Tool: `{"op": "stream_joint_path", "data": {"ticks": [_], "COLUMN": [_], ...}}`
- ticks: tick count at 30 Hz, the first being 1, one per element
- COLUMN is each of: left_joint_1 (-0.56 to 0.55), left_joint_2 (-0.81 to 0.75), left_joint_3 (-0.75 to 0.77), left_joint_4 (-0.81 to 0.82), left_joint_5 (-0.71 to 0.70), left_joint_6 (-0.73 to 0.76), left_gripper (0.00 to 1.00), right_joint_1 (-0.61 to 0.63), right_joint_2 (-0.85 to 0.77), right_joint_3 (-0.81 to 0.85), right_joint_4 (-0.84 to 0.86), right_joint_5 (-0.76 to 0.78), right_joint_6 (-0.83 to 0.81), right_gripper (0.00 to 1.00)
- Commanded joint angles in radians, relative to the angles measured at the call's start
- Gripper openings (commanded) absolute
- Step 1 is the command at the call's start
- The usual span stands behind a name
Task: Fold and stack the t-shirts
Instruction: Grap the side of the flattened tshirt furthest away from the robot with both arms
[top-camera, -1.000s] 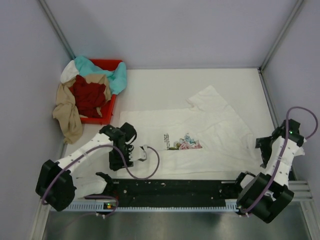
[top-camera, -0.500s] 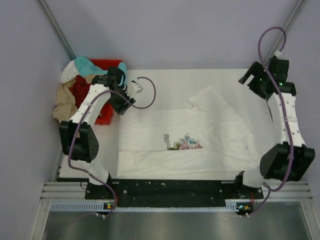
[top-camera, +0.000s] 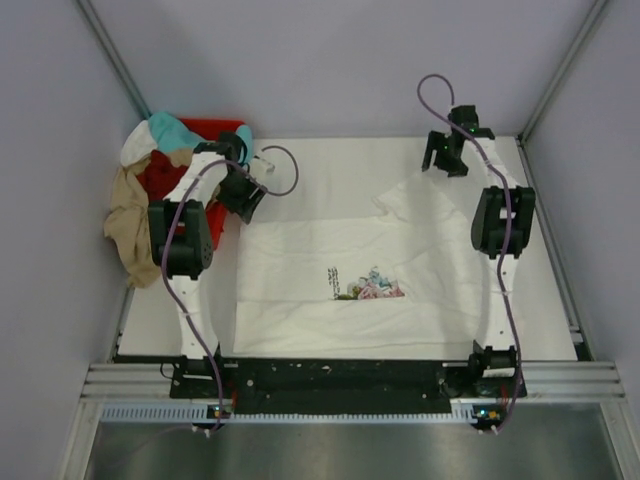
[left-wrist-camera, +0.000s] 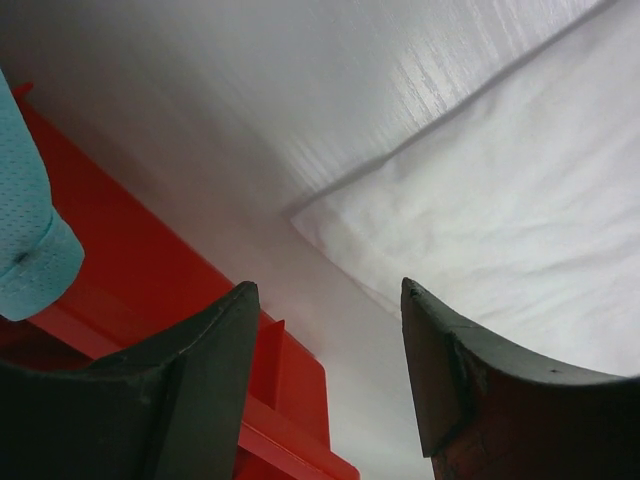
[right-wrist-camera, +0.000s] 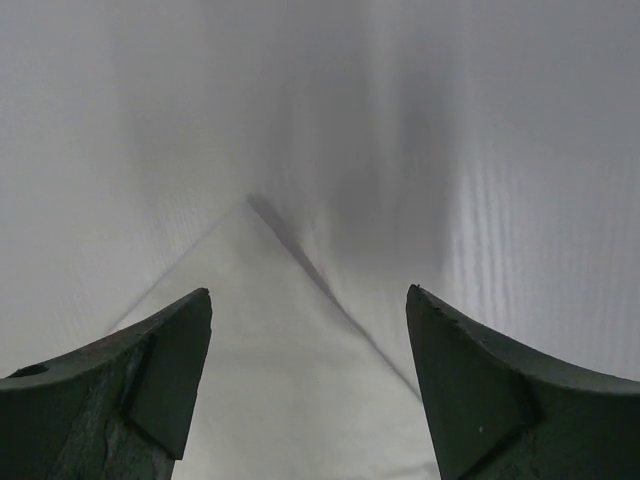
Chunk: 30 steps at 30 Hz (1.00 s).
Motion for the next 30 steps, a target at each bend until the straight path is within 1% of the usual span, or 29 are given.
{"op": "stream_joint_path", "data": {"ticks": [1, 6, 7, 8, 10, 12, 13, 14, 15, 16, 17, 20, 25, 27, 30], "left_joint_1": [0.028, 0.047, 0.048, 0.048, 0.047, 0.047, 0.048, 0.047, 0.047, 0.045, 0.044, 0.025, 0.013, 0.013, 0.013], "left_joint_2": [0.016, 0.048, 0.053, 0.054, 0.059, 0.063, 0.065, 0.065, 0.066, 0.068, 0.068, 0.041, -0.039, -0.033, 0.017], "left_joint_3": [0.04, 0.045, 0.046, 0.045, 0.042, 0.04, 0.042, 0.04, 0.04, 0.039, 0.04, 0.031, -0.032, -0.024, 0.014], "left_joint_4": [0.011, 0.037, 0.037, 0.037, 0.028, 0.022, 0.017, 0.012, 0.005, 0.0, -0.012, -0.051, 0.006, 0.023, 0.018], "left_joint_5": [0.006, 0.012, 0.015, 0.023, 0.052, 0.07, 0.079, 0.087, 0.096, 0.104, 0.115, 0.145, 0.179, 0.152, 0.067], "left_joint_6": [-0.014, -0.019, -0.014, -0.008, 0.007, 0.017, 0.023, 0.033, 0.046, 0.055, 0.066, 0.104, 0.173, 0.172, 0.169], "left_gripper": [0.64, 0.64, 0.64, 0.64, 0.63, 0.63, 0.63, 0.63, 0.62, 0.61, 0.61, 0.59, 0.59, 0.6, 0.61], "right_joint_1": [0.077, 0.122, 0.123, 0.122, 0.123, 0.123, 0.123, 0.123, 0.123, 0.123, 0.123, 0.123, 0.123, 0.122, 0.117], "right_joint_2": [0.097, 0.177, 0.192, 0.198, 0.201, 0.201, 0.2, 0.2, 0.198, 0.195, 0.191, 0.159, 0.091, 0.071, 0.065], "right_joint_3": [0.129, 0.165, 0.191, 0.202, 0.206, 0.205, 0.205, 0.205, 0.208, 0.206, 0.208, 0.209, 0.234, 0.231, 0.231], "right_joint_4": [-0.061, -0.109, -0.128, -0.136, -0.139, -0.139, -0.139, -0.138, -0.136, -0.136, -0.135, -0.127, -0.074, -0.038, 0.003], "right_joint_5": [0.091, 0.139, 0.139, 0.14, 0.145, 0.142, 0.136, 0.125, 0.119, 0.114, 0.113, 0.114, 0.117, 0.145, 0.152], "right_joint_6": [-0.026, -0.017, -0.015, -0.011, -0.009, -0.01, -0.01, -0.018, -0.023, -0.026, -0.029, -0.044, -0.083, -0.083, -0.051], "right_gripper": [0.76, 0.73, 0.72, 0.68, 0.55, 0.46, 0.38, 0.26, 0.18, 0.07, 0.0, 0.0, 0.0, 0.0, 0.0]}}
